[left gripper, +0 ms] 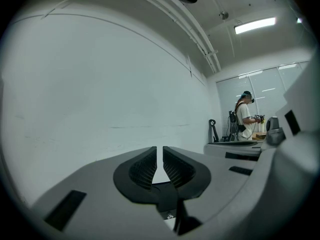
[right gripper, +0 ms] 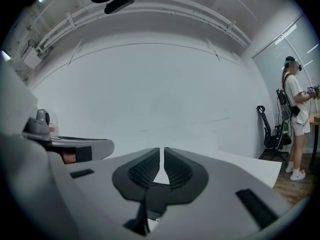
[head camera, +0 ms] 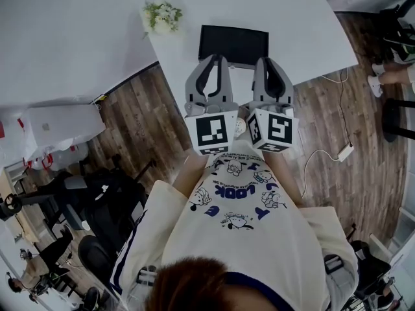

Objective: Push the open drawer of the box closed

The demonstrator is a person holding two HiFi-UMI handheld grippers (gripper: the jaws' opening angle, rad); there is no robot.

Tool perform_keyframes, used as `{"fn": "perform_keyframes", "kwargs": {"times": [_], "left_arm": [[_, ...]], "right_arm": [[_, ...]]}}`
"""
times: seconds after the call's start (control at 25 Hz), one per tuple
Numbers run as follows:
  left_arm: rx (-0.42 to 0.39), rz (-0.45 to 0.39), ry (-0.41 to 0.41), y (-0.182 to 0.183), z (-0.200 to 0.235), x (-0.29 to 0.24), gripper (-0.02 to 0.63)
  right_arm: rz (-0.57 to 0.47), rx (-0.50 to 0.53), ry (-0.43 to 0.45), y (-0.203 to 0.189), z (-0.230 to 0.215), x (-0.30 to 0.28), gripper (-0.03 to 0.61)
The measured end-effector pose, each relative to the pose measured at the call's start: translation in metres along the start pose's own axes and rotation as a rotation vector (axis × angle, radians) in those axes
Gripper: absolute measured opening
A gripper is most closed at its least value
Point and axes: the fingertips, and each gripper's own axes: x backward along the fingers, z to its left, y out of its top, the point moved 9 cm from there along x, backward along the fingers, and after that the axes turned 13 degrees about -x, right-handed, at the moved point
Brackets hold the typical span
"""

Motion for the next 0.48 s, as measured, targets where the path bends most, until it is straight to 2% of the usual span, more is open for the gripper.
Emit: {"fn": "perform_keyframes", "kwargs": {"times": [0.48], "left_arm": [[-0.01, -0.005, -0.019, 0.0011, 0.0003, -0.0015, 0.046]], "right_arm": [[0.001, -0.005, 0.009, 0.0043, 0.0106, -0.0028, 0.044]]}}
